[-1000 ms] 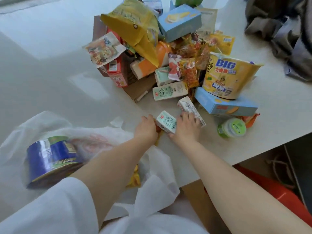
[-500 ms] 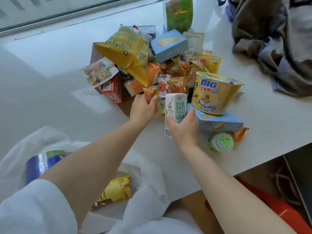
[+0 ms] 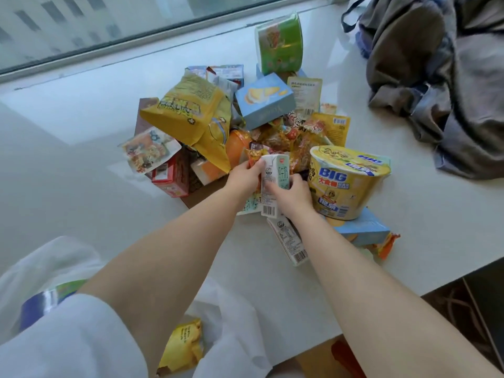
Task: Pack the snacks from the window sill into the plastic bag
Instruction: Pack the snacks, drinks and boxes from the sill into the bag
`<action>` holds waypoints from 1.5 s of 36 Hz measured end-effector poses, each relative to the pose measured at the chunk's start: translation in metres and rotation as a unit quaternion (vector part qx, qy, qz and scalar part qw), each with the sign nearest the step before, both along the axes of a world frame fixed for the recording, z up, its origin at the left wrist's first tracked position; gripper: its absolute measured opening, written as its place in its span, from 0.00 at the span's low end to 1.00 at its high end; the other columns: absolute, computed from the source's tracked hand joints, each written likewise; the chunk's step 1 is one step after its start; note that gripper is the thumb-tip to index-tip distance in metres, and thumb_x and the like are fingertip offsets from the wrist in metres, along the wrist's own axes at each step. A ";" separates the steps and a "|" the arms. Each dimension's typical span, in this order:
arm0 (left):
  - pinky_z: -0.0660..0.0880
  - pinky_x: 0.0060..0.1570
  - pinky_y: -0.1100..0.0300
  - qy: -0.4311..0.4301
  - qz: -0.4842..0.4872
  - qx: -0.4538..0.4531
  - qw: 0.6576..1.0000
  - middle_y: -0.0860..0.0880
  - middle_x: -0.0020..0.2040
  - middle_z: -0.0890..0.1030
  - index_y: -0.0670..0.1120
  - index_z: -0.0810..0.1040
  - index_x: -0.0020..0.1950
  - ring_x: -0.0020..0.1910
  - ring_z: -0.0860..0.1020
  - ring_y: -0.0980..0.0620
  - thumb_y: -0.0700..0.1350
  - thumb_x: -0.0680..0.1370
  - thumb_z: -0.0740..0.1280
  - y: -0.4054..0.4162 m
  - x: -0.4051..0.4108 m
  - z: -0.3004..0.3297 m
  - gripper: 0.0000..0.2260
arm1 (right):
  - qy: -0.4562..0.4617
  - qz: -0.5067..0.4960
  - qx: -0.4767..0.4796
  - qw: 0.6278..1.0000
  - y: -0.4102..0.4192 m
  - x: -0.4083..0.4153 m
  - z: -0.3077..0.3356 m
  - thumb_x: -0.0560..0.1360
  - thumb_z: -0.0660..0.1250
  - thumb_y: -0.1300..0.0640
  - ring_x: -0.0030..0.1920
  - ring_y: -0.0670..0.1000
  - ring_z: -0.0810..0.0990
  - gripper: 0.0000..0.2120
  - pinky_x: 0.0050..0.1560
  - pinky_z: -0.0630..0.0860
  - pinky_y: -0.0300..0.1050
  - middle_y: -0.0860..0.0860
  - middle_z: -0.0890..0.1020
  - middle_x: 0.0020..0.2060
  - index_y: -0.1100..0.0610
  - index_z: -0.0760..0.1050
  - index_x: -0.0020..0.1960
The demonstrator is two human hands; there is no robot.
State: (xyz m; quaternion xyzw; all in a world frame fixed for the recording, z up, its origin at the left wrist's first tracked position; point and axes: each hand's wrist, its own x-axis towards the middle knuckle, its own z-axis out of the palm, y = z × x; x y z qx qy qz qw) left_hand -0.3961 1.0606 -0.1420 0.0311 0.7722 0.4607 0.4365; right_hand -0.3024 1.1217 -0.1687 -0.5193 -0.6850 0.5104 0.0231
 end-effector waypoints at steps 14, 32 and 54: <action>0.73 0.39 0.55 0.345 -0.060 -0.082 0.933 0.51 0.52 0.80 0.56 0.66 0.60 0.46 0.79 0.46 0.48 0.77 0.67 0.012 -0.006 0.009 0.15 | -0.034 -0.041 0.239 0.970 0.017 0.015 0.030 0.69 0.70 0.44 0.52 0.54 0.77 0.25 0.45 0.76 0.49 0.51 0.76 0.52 0.53 0.64 0.57; 0.73 0.50 0.55 0.418 -0.407 -0.176 0.793 0.49 0.70 0.67 0.46 0.75 0.64 0.66 0.69 0.49 0.51 0.75 0.67 0.072 -0.017 -0.014 0.18 | 0.076 -0.252 -0.188 0.946 0.084 0.026 0.017 0.72 0.70 0.49 0.39 0.46 0.77 0.15 0.46 0.69 0.43 0.49 0.81 0.43 0.56 0.77 0.54; 0.72 0.43 0.55 0.414 -0.413 -0.156 0.797 0.47 0.59 0.71 0.43 0.75 0.47 0.50 0.74 0.47 0.49 0.74 0.68 0.074 -0.017 -0.023 0.09 | 0.070 -0.137 -0.152 0.976 0.085 0.013 -0.016 0.71 0.70 0.47 0.48 0.51 0.79 0.22 0.40 0.72 0.43 0.51 0.79 0.52 0.54 0.70 0.62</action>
